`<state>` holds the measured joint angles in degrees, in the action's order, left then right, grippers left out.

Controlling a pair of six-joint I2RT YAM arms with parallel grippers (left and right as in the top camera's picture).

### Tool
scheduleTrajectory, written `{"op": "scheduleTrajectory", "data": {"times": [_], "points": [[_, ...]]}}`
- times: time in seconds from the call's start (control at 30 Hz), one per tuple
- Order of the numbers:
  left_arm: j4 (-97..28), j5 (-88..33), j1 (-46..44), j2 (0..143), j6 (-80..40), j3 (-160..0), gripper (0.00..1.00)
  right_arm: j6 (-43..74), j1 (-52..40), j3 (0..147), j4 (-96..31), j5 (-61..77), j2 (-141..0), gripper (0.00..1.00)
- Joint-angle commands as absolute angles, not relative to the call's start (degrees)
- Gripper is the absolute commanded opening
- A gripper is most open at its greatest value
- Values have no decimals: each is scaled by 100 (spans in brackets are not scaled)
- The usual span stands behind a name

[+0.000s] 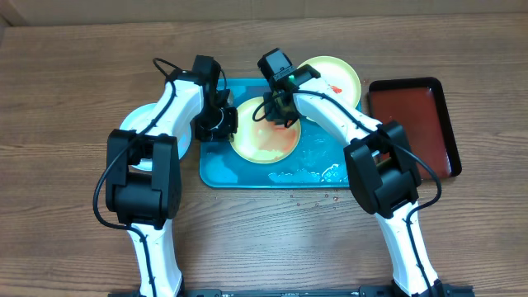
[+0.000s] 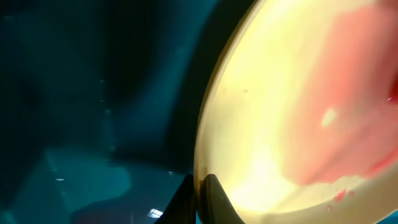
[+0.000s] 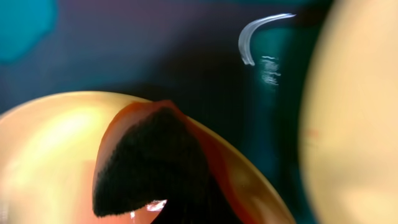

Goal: Clean dirty plates on tray and stack at the side
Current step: 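Scrub the yellow plate with the sponge while left gripper holds rim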

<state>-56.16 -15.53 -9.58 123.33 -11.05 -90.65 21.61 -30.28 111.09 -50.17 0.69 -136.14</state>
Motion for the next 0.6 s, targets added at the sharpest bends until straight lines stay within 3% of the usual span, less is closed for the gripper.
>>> {"op": "scheduleTrajectory", "data": {"times": [0.0, 0.3, 0.57], "points": [[-5651, -1448, -961, 12151, -1031, -9091, 4, 2053, -3116, 10932, -4827, 1782, -13992, 4], [-5583, -1446, -961, 12151, -1052, -9091, 4, 1151, -3273, 11104, -6018, 3009, -14112, 4], [-5588, -1444, -961, 12151, -1052, -9091, 4, 941, -3135, 11194, -7295, 1852, -13887, 4]]}}
